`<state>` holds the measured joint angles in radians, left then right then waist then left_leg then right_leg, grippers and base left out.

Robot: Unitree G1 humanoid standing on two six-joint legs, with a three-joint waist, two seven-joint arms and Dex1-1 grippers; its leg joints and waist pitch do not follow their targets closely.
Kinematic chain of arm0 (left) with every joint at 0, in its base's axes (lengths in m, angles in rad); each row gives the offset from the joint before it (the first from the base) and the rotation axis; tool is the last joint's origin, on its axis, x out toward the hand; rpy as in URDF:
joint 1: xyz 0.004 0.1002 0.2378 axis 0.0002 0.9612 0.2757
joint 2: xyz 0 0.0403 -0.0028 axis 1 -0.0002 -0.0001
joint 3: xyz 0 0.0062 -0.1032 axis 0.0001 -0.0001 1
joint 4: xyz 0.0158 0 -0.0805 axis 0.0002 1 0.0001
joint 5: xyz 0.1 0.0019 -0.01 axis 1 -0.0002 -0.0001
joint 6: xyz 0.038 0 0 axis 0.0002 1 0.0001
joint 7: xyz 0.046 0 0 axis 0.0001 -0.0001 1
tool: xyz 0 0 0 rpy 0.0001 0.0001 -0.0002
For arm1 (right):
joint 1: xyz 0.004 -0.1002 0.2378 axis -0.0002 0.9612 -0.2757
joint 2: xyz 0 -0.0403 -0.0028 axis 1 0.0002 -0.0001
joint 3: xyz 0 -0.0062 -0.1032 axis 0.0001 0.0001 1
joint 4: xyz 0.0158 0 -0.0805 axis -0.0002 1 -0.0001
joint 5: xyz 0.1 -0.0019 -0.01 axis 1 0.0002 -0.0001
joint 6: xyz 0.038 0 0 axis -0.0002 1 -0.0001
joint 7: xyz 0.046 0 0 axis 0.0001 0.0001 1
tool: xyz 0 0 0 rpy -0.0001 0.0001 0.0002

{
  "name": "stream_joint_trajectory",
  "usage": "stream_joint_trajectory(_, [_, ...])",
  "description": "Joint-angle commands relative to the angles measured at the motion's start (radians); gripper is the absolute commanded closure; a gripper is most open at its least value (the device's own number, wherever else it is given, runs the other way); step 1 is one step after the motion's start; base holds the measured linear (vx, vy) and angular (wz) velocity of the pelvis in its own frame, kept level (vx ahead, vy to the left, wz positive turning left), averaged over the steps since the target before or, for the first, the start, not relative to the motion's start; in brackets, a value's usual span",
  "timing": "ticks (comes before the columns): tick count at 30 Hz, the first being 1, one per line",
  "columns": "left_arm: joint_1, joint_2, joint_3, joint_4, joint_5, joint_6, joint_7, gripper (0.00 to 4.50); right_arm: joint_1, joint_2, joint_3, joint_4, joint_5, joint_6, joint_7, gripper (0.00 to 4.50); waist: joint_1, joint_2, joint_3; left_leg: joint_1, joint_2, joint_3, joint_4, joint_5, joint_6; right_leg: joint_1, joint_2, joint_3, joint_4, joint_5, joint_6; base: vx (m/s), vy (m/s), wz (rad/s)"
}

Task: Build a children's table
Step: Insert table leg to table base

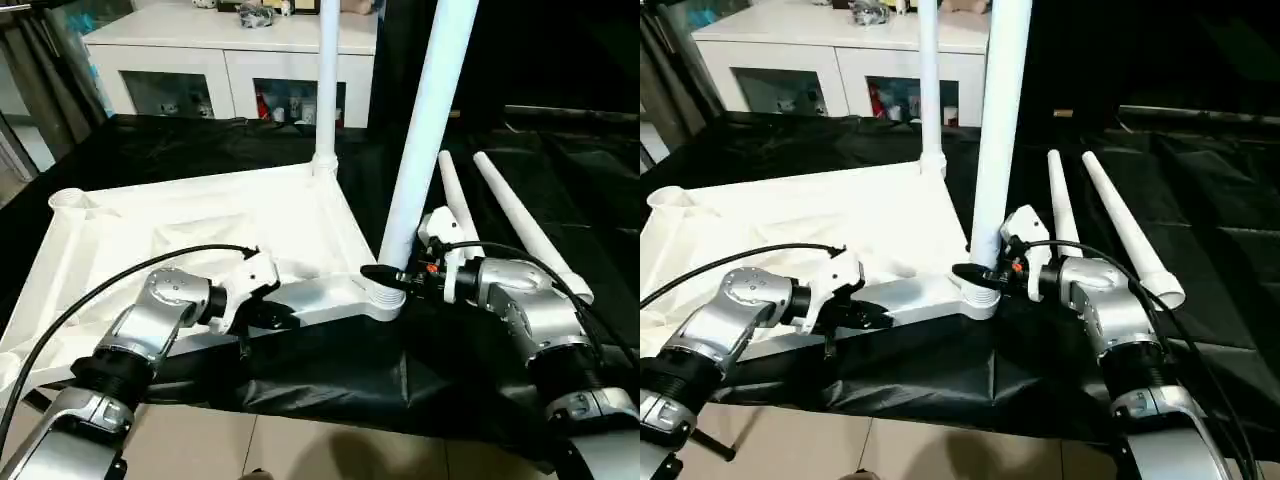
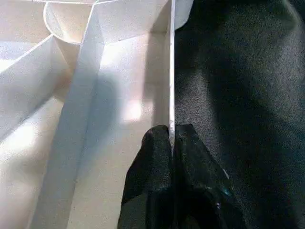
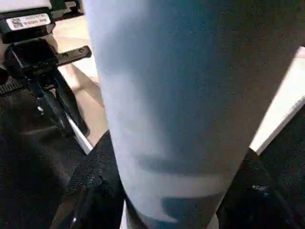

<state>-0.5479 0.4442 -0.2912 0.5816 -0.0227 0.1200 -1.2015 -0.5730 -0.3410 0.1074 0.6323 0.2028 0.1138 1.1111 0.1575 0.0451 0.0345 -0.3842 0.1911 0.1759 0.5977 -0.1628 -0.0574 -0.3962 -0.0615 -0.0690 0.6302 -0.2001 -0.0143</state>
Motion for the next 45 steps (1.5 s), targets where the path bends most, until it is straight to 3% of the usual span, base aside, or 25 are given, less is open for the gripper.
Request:
stream_joint_trajectory(1, [-0.025,-0.013,0.028,-0.009,-0.032,-0.045,0.008,4.50,0.071,0.015,0.083,0.072,-0.028,0.044,0.106,2.59,-0.005,-0.005,-0.053,0.022,0.046,-0.019,-0.075,-0.297,0.016,0.033,-0.089,0.052,-0.096,-0.309,-0.170,0.000,0.000,0.00])
stream_joint_trajectory(7, [-0.032,0.004,0.012,-0.001,-0.017,-0.053,-0.028,4.50,0.062,0.007,0.117,0.122,-0.067,-0.006,0.153,2.59,-0.006,-0.002,-0.052,0.023,0.048,-0.020,-0.078,-0.313,0.013,0.032,-0.091,0.051,-0.096,-0.314,-0.180,0.000,0.000,0.00])
stream_joint_trajectory(11, [-0.047,-0.001,0.032,0.023,-0.010,-0.044,0.010,4.50,0.033,0.033,0.076,0.199,-0.072,-0.035,0.070,2.59,-0.010,-0.004,-0.047,0.027,0.047,-0.022,-0.081,-0.358,0.003,0.029,-0.093,0.051,-0.103,-0.378,-0.177,0.000,0.000,0.00])
stream_joint_trajectory(12, [-0.049,-0.002,0.035,0.026,-0.010,-0.041,0.015,4.50,0.025,0.040,0.065,0.213,-0.071,-0.035,0.046,2.59,-0.012,-0.006,-0.044,0.029,0.047,-0.022,-0.083,-0.372,0.000,0.027,-0.093,0.051,-0.105,-0.403,-0.173,0.000,0.000,0.00])
stream_joint_trajectory(15, [-0.057,-0.007,0.046,0.032,-0.009,-0.016,0.035,4.50,-0.013,0.062,0.026,0.267,-0.081,-0.032,-0.075,2.59,-0.030,-0.004,-0.025,0.054,0.042,-0.033,-0.085,-0.516,-0.035,0.013,-0.102,0.044,-0.132,-0.656,-0.118,0.000,0.000,0.00])
stream_joint_trajectory(16, [-0.066,-0.013,0.056,0.040,-0.009,0.010,0.061,4.50,-0.033,0.072,0.014,0.296,-0.087,-0.022,-0.130,2.59,-0.039,-0.003,-0.020,0.069,0.037,-0.039,-0.081,-0.575,-0.048,0.006,-0.103,0.031,-0.147,-0.749,-0.082,-0.066,0.005,-0.09])
stream_joint_trajectory(17, [-0.079,-0.024,0.070,0.055,-0.011,0.044,0.096,4.50,-0.055,0.086,0.005,0.328,-0.100,-0.016,-0.213,2.59,-0.052,-0.004,-0.020,0.068,0.034,-0.048,-0.086,-0.604,-0.057,0.014,-0.102,0.017,-0.153,-0.765,-0.060,-0.066,0.005,-0.09])
stream_joint_trajectory(18, [-0.102,-0.043,0.088,0.082,-0.008,0.091,0.157,4.50,-0.082,0.114,-0.014,0.369,-0.103,-0.003,-0.321,2.59,-0.055,-0.001,-0.021,0.071,0.036,-0.050,-0.089,-0.622,-0.060,0.016,-0.099,0.009,-0.157,-0.755,-0.055,-0.064,0.021,-0.13])
stream_joint_trajectory(20, [-0.120,-0.059,0.098,0.106,-0.002,0.122,0.209,4.50,-0.101,0.139,-0.034,0.395,-0.092,0.010,-0.391,2.59,-0.078,0.020,-0.018,0.080,0.050,-0.064,-0.111,-0.758,-0.067,0.034,-0.084,-0.037,-0.156,-0.626,-0.057,-0.064,0.042,-0.12])
stream_joint_trajectory(21, [-0.131,-0.072,0.108,0.121,-0.001,0.145,0.248,4.50,-0.110,0.155,-0.047,0.411,-0.085,0.020,-0.441,2.59,-0.084,0.023,-0.018,0.070,0.058,-0.067,-0.127,-0.803,-0.069,0.048,-0.077,-0.045,-0.142,-0.569,-0.061,-0.052,0.062,-0.13])
stream_joint_trajectory(22, [-0.143,-0.091,0.121,0.139,-0.003,0.174,0.295,4.50,-0.120,0.175,-0.063,0.428,-0.077,0.031,-0.501,2.59,-0.076,0.028,-0.019,0.031,0.080,-0.073,-0.172,-0.873,-0.075,0.089,-0.071,-0.031,-0.068,-0.442,-0.080,-0.083,0.047,-0.07])
stream_joint_trajectory(23, [-0.158,-0.115,0.136,0.161,-0.008,0.207,0.350,4.50,-0.132,0.200,-0.079,0.451,-0.067,0.039,-0.568,2.59,-0.043,0.040,-0.015,-0.018,0.095,-0.035,-0.245,-0.950,-0.096,0.115,-0.043,-0.023,0.060,-0.323,-0.110,-0.083,0.047,-0.07])
stream_joint_trajectory(24, [-0.173,-0.141,0.149,0.187,-0.009,0.234,0.411,4.50,-0.144,0.227,-0.099,0.473,-0.054,0.045,-0.636,2.59,-0.015,0.028,-0.017,-0.023,0.091,-0.007,-0.258,-0.932,-0.087,0.110,-0.033,0.004,0.095,-0.311,-0.098,-0.084,-0.021,0.16])
stream_joint_trajectory(25, [-0.182,-0.158,0.158,0.204,-0.010,0.251,0.453,4.50,-0.152,0.245,-0.112,0.489,-0.045,0.049,-0.682,2.59,-0.019,-0.006,-0.018,0.017,0.070,0.018,-0.229,-0.824,-0.074,0.076,-0.037,0.041,0.065,-0.422,-0.087,0.083,-0.105,0.27])
stream_joint_trajectory(26, [-0.182,-0.158,0.158,0.204,-0.010,0.251,0.454,4.50,-0.152,0.245,-0.112,0.489,-0.045,0.049,-0.682,2.59,-0.033,-0.051,0.008,0.160,-0.012,-0.027,0.109,-0.320,-0.023,-0.101,-0.201,0.091,-0.242,-1.136,-0.050,0.083,-0.105,0.27])
stream_joint_trajectory(27, [-0.189,-0.174,0.162,0.216,-0.007,0.263,0.482,4.50,-0.161,0.263,-0.127,0.507,-0.037,0.052,-0.723,2.59,-0.035,-0.051,0.001,0.050,-0.024,-0.059,0.074,-0.193,0.013,0.023,-0.204,0.115,-0.185,-1.059,-0.057,0.191,-0.056,-0.23])
stream_joint_trajectory(28, [-0.197,-0.197,0.165,0.235,-0.001,0.268,0.525,4.50,-0.173,0.288,-0.148,0.527,-0.022,0.056,-0.775,2.59,-0.003,-0.026,-0.033,-0.002,0.008,-0.071,-0.041,-0.108,-0.022,0.095,-0.156,0.070,-0.114,-0.738,-0.058,0.090,0.028,-0.24])
stream_joint_trajectory(29, [-0.208,-0.230,0.162,0.257,0.012,0.267,0.574,4.50,-0.191,0.324,-0.170,0.559,-0.009,0.061,-0.833,2.59,0.002,-0.018,-0.049,0.041,0.021,-0.058,-0.057,-0.062,-0.028,0.059,-0.118,0.052,-0.100,-0.497,-0.076,0.090,0.028,-0.24])
stream_joint_trajectory(30, [-0.214,-0.250,0.156,0.268,0.021,0.264,0.600,4.50,-0.201,0.345,-0.178,0.578,-0.007,0.065,-0.862,2.59,-0.019,-0.012,-0.050,0.087,0.037,-0.047,-0.070,-0.150,-0.025,0.020,-0.075,0.040,-0.071,-0.209,-0.164,-0.017,-0.017,0.28])
stream_joint_trajectory(31, [-0.214,-0.251,0.156,0.268,0.022,0.264,0.601,4.50,-0.201,0.345,-0.178,0.579,-0.008,0.065,-0.863,2.59,-0.032,-0.015,-0.046,0.083,0.033,-0.038,-0.079,-0.208,-0.025,0.029,-0.075,0.039,-0.074,-0.165,-0.197,-0.049,-0.042,0.25])
stream_joint_trajectory(32, [-0.217,-0.263,0.147,0.268,0.032,0.263,0.614,4.50,-0.208,0.358,-0.171,0.590,-0.021,0.062,-0.877,2.59,-0.042,-0.016,-0.024,0.088,0.021,-0.029,-0.089,-0.442,-0.029,0.023,-0.080,0.032,-0.114,-0.433,-0.181,-0.049,-0.042,0.25])
stream_joint_trajectory(33, [-0.222,-0.279,0.139,0.265,0.039,0.269,0.626,4.50,-0.217,0.378,-0.169,0.604,-0.037,0.063,-0.896,2.59,-0.044,-0.025,-0.029,0.090,0.017,-0.030,-0.089,-0.463,-0.029,0.025,-0.085,0.031,-0.122,-0.491,-0.163,0.000,0.000,0.00])
stream_joint_trajectory(35, [-0.227,-0.282,0.130,0.267,0.049,0.268,0.636,4.50,-0.225,0.390,-0.170,0.613,-0.050,0.060,-0.910,2.59,-0.046,-0.021,-0.030,0.083,0.019,-0.039,-0.098,-0.471,-0.025,0.026,-0.096,0.030,-0.139,-0.594,-0.095,0.000,0.000,0.00])
stream_joint_trajectory(40, [-0.219,-0.270,0.120,0.252,0.058,0.270,0.620,4.50,-0.228,0.404,-0.189,0.627,-0.051,0.083,-0.907,2.59,-0.048,-0.026,-0.034,0.062,0.024,-0.037,-0.111,-0.368,-0.008,0.038,-0.100,0.027,-0.142,-0.525,-0.091,0.000,0.000,0.00])
stream_joint_trajectory(45, [-0.213,-0.261,0.121,0.251,0.066,0.263,0.611,4.50,-0.233,0.405,-0.191,0.642,-0.062,0.085,-0.902,2.59,-0.052,-0.026,-0.030,0.063,0.025,-0.040,-0.115,-0.406,-0.017,0.036,-0.104,0.022,-0.152,-0.577,-0.078,0.000,0.000,0.00])
